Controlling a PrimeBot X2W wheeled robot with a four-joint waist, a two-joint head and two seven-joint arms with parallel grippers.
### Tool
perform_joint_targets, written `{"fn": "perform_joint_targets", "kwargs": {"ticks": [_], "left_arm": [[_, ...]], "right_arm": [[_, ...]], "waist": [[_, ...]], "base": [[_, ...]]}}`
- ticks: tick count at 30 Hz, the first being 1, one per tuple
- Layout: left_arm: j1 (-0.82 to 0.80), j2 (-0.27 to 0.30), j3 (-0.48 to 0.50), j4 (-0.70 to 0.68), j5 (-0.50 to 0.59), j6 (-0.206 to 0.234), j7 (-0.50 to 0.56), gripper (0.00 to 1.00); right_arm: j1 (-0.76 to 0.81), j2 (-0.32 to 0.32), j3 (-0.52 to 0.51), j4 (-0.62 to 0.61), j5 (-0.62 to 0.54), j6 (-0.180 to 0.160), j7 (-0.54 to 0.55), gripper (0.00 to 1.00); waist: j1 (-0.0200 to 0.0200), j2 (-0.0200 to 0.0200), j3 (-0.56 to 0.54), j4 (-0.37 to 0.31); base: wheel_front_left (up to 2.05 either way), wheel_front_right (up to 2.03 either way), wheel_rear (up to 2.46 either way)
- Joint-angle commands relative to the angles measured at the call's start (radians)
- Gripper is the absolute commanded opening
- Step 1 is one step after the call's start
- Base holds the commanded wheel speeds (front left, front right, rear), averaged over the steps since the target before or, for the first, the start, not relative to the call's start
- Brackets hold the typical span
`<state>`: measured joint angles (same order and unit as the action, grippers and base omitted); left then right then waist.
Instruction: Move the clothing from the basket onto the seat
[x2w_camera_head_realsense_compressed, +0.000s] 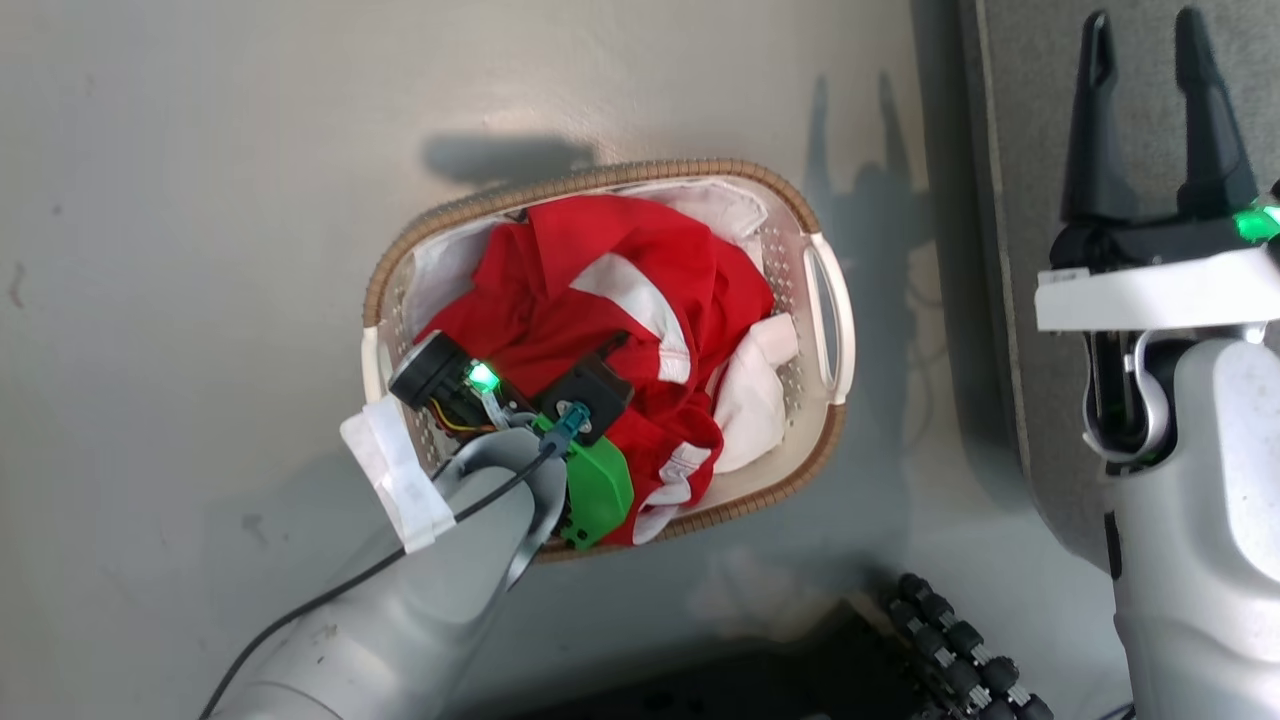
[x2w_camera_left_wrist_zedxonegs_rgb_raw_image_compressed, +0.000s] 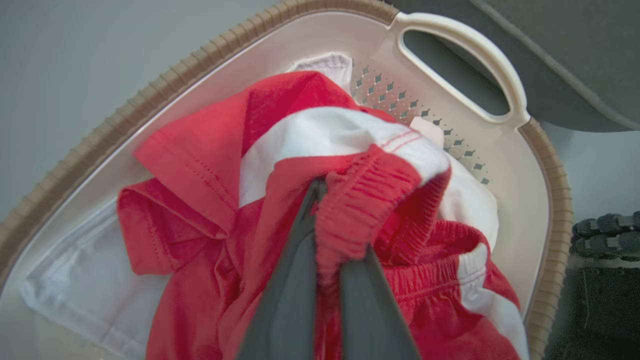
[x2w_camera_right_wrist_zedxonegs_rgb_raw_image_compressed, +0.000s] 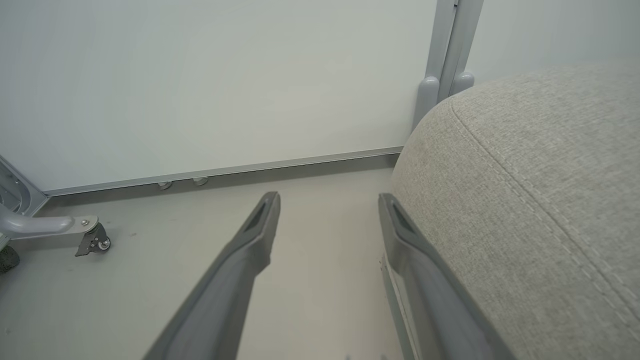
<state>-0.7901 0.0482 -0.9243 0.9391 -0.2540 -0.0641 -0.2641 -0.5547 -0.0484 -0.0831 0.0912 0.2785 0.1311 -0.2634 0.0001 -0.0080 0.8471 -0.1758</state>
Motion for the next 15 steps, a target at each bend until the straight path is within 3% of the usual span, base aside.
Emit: {"fn": "perform_joint_targets", "kwargs": {"ticks": [1, 15], "left_arm": [[0.024, 0.011, 0.008, -0.024, -0.007, 0.001, -0.001, 0.00], [0.219, 0.143, 0.121, -0.420, 0.018, -0.011, -0.001, 0.00]], "right_arm": [[0.023, -0.004, 0.001, 0.007, -0.008, -0.001, -0.002, 1.00], [0.234, -0.004, 0.024, 0.069, -0.077, -0.001, -0.002, 1.00]], "waist": [[-0.0001, 0.0080, -0.072, 0.023], [-0.0001, 0.0080, -0.420, 0.106]], "base": [[0.00, 0.00, 0.00], [0.00, 0.00, 0.00]]}}
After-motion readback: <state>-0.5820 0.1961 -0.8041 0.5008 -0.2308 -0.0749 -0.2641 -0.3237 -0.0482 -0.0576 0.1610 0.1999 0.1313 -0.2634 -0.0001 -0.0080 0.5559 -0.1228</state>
